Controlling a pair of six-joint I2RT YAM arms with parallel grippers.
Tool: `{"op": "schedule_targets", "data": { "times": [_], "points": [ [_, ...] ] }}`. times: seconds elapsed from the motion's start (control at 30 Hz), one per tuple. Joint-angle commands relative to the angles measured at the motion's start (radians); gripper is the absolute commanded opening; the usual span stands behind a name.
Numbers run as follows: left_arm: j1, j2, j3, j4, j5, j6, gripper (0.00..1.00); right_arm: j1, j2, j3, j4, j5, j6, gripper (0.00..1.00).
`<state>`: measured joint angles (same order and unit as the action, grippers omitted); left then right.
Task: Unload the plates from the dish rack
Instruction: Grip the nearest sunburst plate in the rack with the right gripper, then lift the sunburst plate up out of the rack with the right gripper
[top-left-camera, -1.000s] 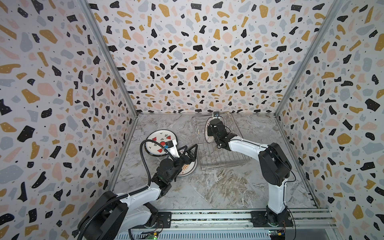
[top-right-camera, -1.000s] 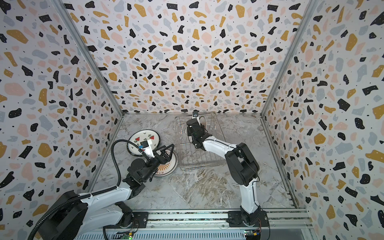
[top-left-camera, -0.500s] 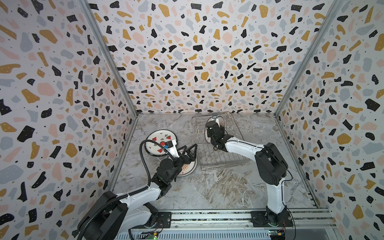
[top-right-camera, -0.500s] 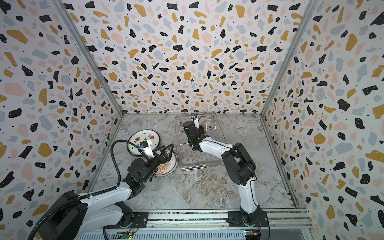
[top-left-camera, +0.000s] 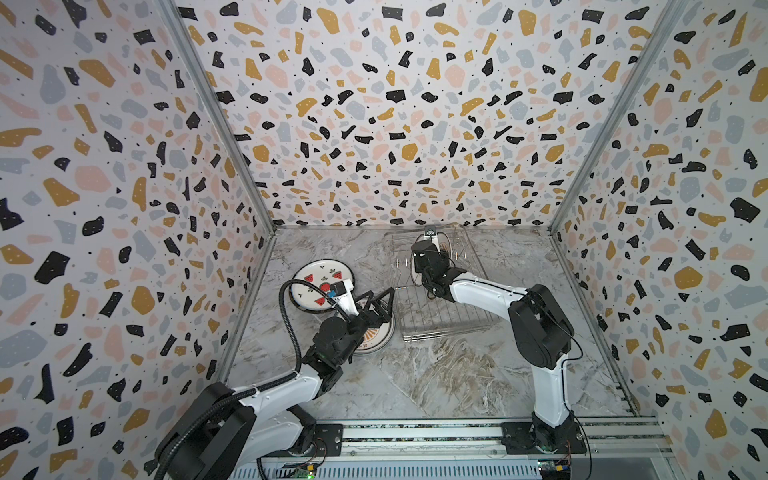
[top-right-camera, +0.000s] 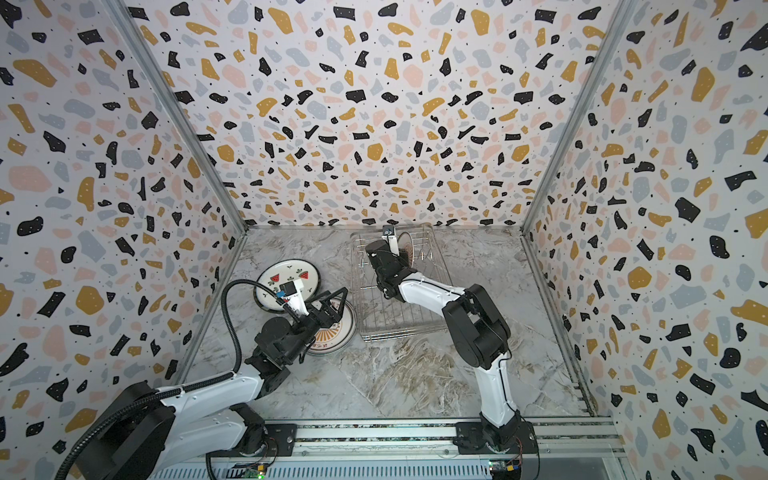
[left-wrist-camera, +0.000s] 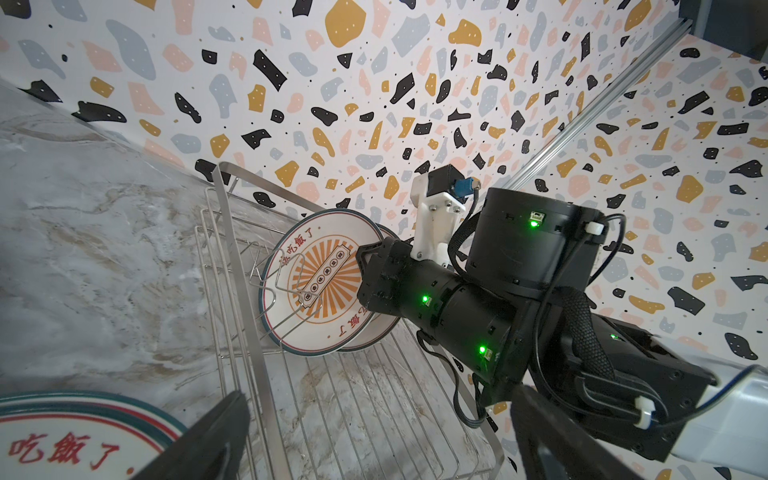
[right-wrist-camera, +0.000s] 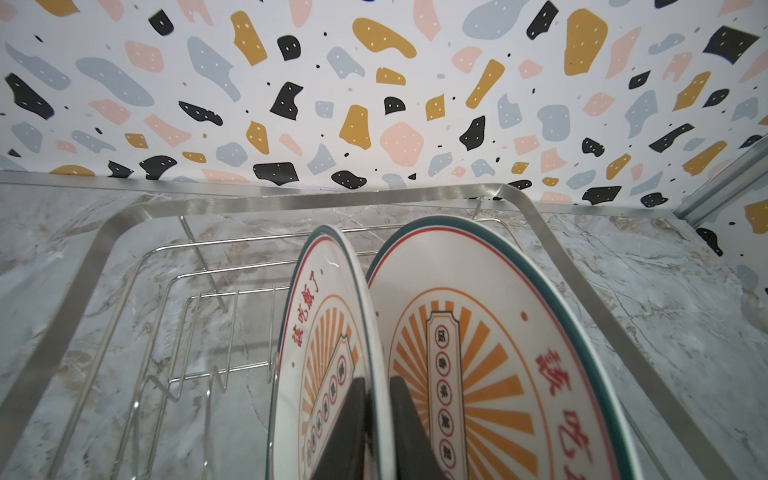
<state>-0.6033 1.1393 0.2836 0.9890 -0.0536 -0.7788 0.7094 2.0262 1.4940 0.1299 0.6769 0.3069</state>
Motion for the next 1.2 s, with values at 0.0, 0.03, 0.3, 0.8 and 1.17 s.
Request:
{"op": "schedule_targets", "data": {
  "times": [0.0,0.03,0.3,0.8,1.17],
  "points": [
    [-0.004,-0.007,0.002,0.038,-0.002,0.006,1.00,0.002,-0.025,0.043,-0.013,0.038,-0.026,0.11],
    [-0.004,-0.010,0.000,0.038,-0.003,0.003,1.00,0.004,-0.027,0.044,-0.011,0.042,-0.028,0.10],
    [-0.004,-0.024,-0.011,0.029,-0.026,0.008,1.00,0.019,-0.069,0.033,0.031,0.077,-0.077,0.06],
    [-0.004,-0.036,-0.033,0.033,-0.043,0.002,1.00,0.049,-0.289,-0.161,0.184,0.081,-0.157,0.04],
    [-0.007,-0.117,0.004,-0.135,-0.084,0.080,1.00,0.027,-0.542,-0.432,0.327,-0.101,-0.131,0.02]
  ]
}}
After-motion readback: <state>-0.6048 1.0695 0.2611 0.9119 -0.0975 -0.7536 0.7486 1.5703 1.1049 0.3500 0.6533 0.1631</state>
